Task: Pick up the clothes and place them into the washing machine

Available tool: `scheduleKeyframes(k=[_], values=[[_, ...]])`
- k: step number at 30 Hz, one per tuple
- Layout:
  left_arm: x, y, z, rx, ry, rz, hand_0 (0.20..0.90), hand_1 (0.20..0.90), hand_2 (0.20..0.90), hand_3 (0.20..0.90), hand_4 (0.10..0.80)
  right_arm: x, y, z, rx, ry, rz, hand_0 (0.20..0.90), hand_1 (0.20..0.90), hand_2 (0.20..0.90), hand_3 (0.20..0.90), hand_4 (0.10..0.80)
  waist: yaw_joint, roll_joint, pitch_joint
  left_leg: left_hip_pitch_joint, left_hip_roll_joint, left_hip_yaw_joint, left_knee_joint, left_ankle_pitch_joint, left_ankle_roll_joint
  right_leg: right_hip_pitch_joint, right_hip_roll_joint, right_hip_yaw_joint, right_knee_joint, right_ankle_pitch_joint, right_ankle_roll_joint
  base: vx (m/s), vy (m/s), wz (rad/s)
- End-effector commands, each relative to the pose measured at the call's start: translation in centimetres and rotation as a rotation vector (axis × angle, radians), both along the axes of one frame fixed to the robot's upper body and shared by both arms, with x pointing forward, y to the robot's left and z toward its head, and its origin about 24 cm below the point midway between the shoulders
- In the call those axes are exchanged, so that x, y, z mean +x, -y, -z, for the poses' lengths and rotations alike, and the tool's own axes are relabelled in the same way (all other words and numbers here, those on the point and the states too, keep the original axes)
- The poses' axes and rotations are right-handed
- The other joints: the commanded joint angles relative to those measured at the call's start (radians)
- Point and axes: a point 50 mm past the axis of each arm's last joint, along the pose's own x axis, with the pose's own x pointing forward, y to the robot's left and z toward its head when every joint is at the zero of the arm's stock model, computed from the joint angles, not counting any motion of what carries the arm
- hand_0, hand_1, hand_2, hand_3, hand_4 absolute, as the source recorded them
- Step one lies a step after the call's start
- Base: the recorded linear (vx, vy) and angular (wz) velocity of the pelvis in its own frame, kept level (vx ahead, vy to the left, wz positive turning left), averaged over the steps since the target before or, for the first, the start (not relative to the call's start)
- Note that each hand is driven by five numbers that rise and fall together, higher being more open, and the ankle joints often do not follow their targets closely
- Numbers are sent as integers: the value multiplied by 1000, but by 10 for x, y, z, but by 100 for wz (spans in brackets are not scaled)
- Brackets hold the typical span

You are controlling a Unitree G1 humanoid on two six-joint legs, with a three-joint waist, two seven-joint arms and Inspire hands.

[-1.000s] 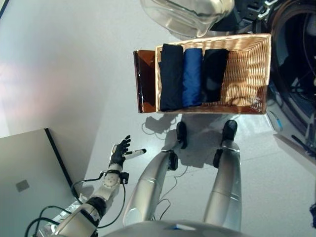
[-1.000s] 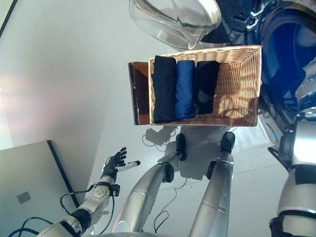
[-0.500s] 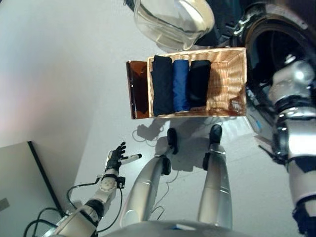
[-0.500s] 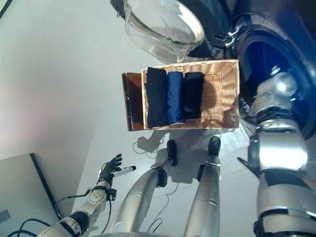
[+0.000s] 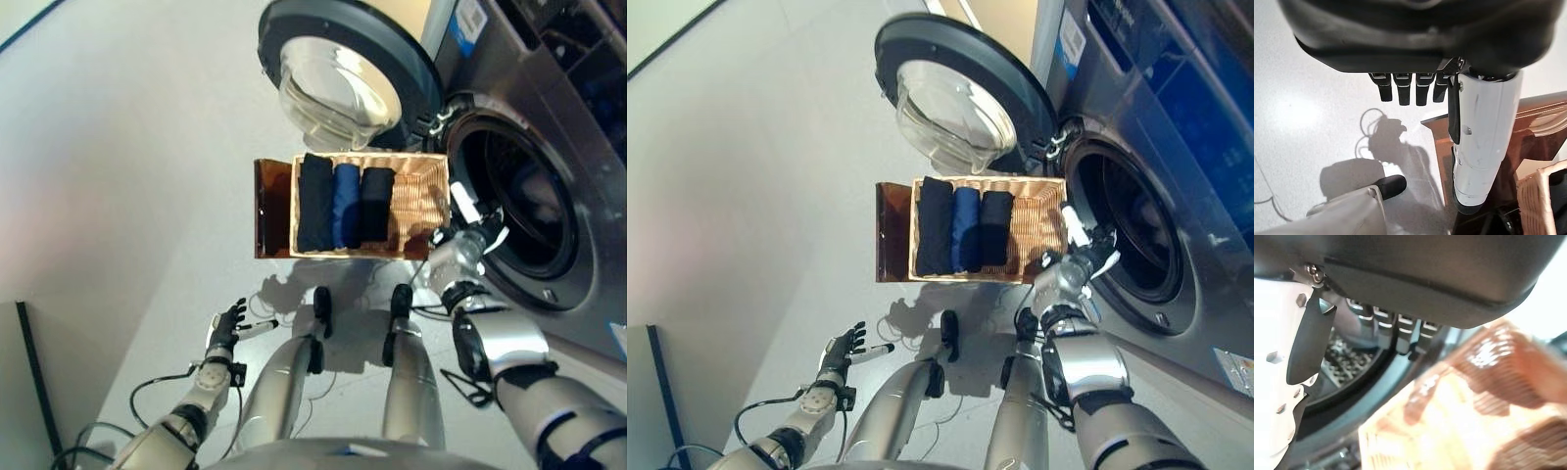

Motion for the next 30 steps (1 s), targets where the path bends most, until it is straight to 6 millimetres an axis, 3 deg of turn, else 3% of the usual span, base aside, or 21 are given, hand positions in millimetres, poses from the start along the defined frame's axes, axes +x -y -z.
scheduleKeyframes(k=[1,4,7,9,10,16,17,18,19,21,22,25,28,30], values=[[-23,-20,11,53,-92,-68,900,900,900,900,800,-10,12,3,-47,45,-10,900,900,900,900,800,19,-29,-48,21,22,-44,-79,33,-104,138,21,-42,-122,7,-25,114,-5,-4],[-32,-20,16,60,-137,-72,900,900,900,900,800,-37,5,41,-57,-98,-96,900,900,900,900,800,16,-53,-68,95,22,-53,-117,38,-104,218,21,-55,-170,22,-13,112,-4,-2],[-38,-24,18,86,-171,-67,900,900,900,900,800,-62,-6,73,-191,-327,-311,900,900,900,900,800,22,-77,-96,162,22,-60,-168,54,-107,284,19,-65,-215,44,-3,94,-7,-3],[-40,-27,18,98,-183,-67,900,900,900,900,800,-68,-10,79,-223,-366,-363,900,900,900,900,800,23,-84,-104,188,21,-63,-190,60,-108,306,18,-69,-230,48,0,100,-8,3],[-43,-30,19,114,-201,-58,900,900,900,900,800,-83,-20,95,-312,-494,-533,900,900,900,900,800,28,-100,-124,233,20,-69,-225,65,-109,348,14,-78,-251,53,8,137,-2,12],[-54,-38,23,124,-251,-53,900,900,900,900,800,-108,-18,113,-355,-622,-645,900,900,900,900,800,39,-128,-151,283,-1,-77,-170,4,-87,429,-15,-87,-258,51,22,147,40,12],[-59,-42,24,127,-272,-52,900,900,900,900,800,-118,-17,120,-348,-667,-672,900,900,900,900,800,43,-134,-148,312,-16,-82,-105,-50,-73,462,-29,-90,-216,25,24,121,47,1],[-59,-42,24,127,-272,-52,900,900,900,900,800,-118,-17,120,-348,-666,-672,900,900,900,900,800,43,-134,-151,308,-17,-82,-105,-47,-73,459,-30,-91,-217,27,24,272,117,7],[-65,-46,25,137,-296,-45,900,900,900,900,800,-127,-12,124,-342,-697,-673,900,900,900,900,800,50,-131,-153,360,-31,-93,-82,-87,-46,464,-36,-87,-89,13,26,197,113,12],[-67,-48,25,145,-307,-37,900,900,900,900,800,-130,-12,126,-336,-711,-683,900,900,900,900,800,46,-126,-152,381,-30,-97,-81,-92,-36,446,-35,-81,-8,32,28,151,112,10],[-66,-55,23,158,-309,-44,900,900,900,900,800,-129,-15,126,-333,-707,-696,900,900,900,900,800,33,-116,-132,412,-18,-106,-73,-97,-28,403,-9,-72,110,52,29,85,79,12],[-62,-60,21,163,-309,-38,900,900,900,900,800,-130,-15,127,-336,-717,-704,900,900,900,900,800,7,-112,-125,463,-26,-132,-100,-99,-38,316,59,-79,57,18,1,153,23,8],[-62,-62,21,157,-309,-56,900,900,900,900,800,-138,-10,130,-318,-756,-693,900,900,900,900,800,5,-140,-153,497,-49,-149,-113,-125,-51,337,55,-120,-128,32,-13,236,-108,32],[-61,-62,20,154,-295,-72,900,900,900,900,800,-145,-9,134,-314,-782,-694,900,900,900,900,800,4,-149,-171,510,-43,-161,-93,-145,-57,382,91,-37,-157,34,-16,233,-161,53]])
